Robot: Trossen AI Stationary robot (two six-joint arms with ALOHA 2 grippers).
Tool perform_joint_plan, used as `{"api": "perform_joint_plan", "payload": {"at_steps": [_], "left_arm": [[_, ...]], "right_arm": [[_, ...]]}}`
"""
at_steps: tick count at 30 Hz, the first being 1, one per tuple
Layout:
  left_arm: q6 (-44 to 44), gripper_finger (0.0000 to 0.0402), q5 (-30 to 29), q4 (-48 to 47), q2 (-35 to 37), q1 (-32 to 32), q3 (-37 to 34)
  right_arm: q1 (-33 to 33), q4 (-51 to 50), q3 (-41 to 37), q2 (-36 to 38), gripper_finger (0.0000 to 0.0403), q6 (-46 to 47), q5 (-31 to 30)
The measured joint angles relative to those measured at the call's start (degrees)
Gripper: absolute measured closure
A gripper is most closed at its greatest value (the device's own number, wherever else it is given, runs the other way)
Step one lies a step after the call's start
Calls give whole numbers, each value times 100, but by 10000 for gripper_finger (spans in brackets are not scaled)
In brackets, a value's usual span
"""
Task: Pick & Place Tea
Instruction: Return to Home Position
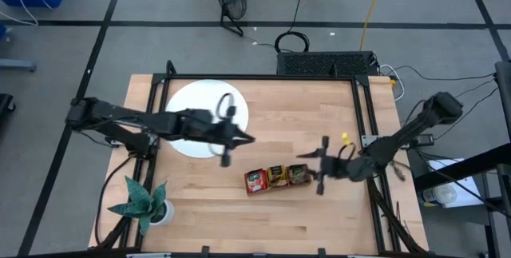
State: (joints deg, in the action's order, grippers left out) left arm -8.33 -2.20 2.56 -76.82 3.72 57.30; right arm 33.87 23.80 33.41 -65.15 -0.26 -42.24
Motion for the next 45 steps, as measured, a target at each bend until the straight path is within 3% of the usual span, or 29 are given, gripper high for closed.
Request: {"api": "perform_joint_plan", "payload": {"at_steps": [9, 15, 24, 33, 36, 40, 45], "left_arm": [[666, 371, -350, 3119, 2229, -60, -3915], [929, 371, -204, 4534, 3335, 106, -5618], [477, 371, -279, 3200, 4512, 395, -5670], [529, 371, -388, 632, 6989, 426, -5665], [519, 371, -378, -2, 7689, 474, -5665], [539, 371, -419, -115, 7605, 491, -5606], [600, 371, -411, -167, 7582, 462, -5600]], "right_arm": [[-30, 250, -1919, 2523, 278, -236, -853], [-87, 727, -2941, 3622, 297, -501, -719], [187, 493, -3231, 4619, 322, -923, -814], [1052, -343, -3242, 5218, 339, -1143, -1590], [1317, -553, -3246, 5458, 347, -1111, -1054], [1355, -988, -3246, 5738, 359, -817, 53], [1099, -1477, -3251, 6024, 373, -516, 513]]}}
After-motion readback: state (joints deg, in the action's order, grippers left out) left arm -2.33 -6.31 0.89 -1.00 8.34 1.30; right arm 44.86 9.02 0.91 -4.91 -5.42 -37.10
